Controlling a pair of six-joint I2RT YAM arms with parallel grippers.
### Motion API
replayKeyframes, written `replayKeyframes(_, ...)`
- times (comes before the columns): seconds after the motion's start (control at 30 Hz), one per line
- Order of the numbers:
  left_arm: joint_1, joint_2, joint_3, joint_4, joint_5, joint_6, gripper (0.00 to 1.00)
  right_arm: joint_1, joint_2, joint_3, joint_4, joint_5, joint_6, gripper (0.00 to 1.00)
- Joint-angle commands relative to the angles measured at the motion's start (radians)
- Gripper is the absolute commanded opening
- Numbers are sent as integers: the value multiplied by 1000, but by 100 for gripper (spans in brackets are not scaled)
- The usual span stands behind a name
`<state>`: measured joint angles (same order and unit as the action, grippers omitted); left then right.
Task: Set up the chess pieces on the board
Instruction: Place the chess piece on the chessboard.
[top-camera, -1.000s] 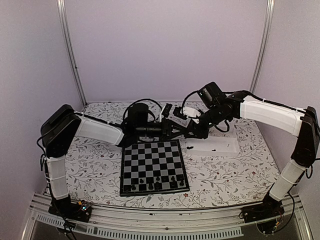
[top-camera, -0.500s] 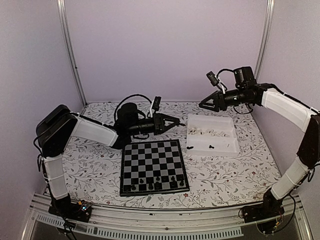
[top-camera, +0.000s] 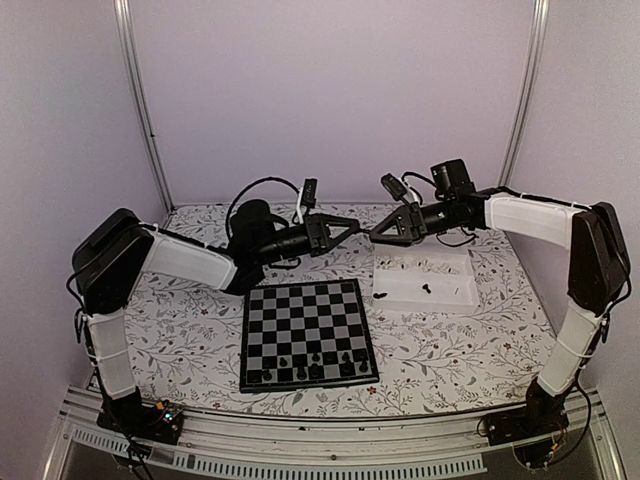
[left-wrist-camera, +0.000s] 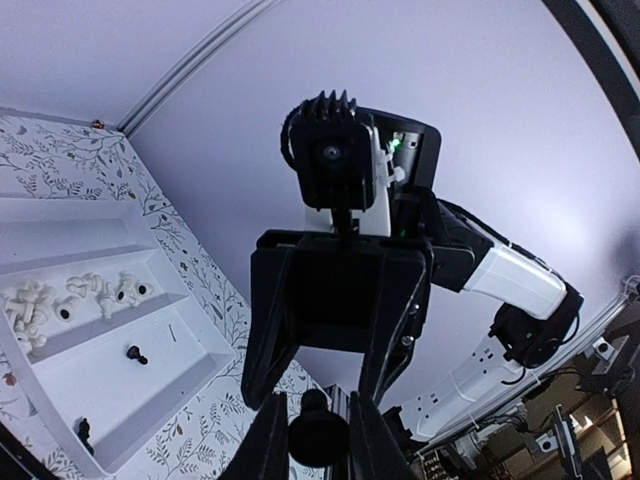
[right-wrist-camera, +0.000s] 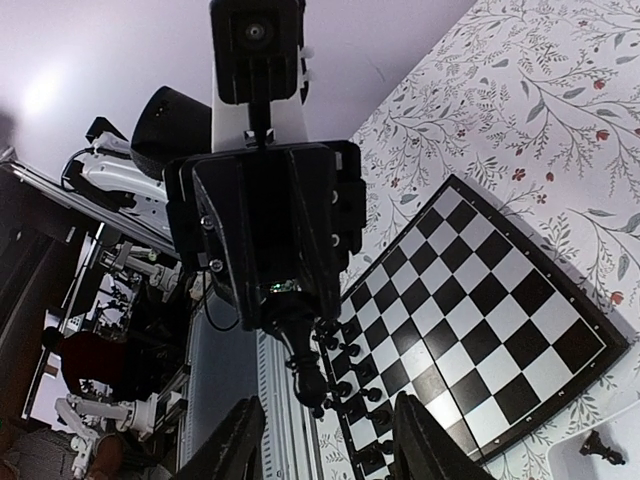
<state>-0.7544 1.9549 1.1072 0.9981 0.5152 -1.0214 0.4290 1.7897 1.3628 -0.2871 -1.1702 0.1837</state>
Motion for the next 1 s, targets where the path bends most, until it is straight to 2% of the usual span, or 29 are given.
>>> replayKeyframes(0.0,-5,17,24,38,8,9,17,21,19,23,55,-54,45,45)
replayKeyframes(0.3,-10,31,34,37,16,3,17,22,41,24,111,-128,78,30)
replayKeyframes(0.63,-17,42,46,37,32,-9,16,22,57,33,130,-141,98,27)
replayKeyframes(0.97,-20,43,44,34,45,-18,16,20,70,56,118,-135,68,12)
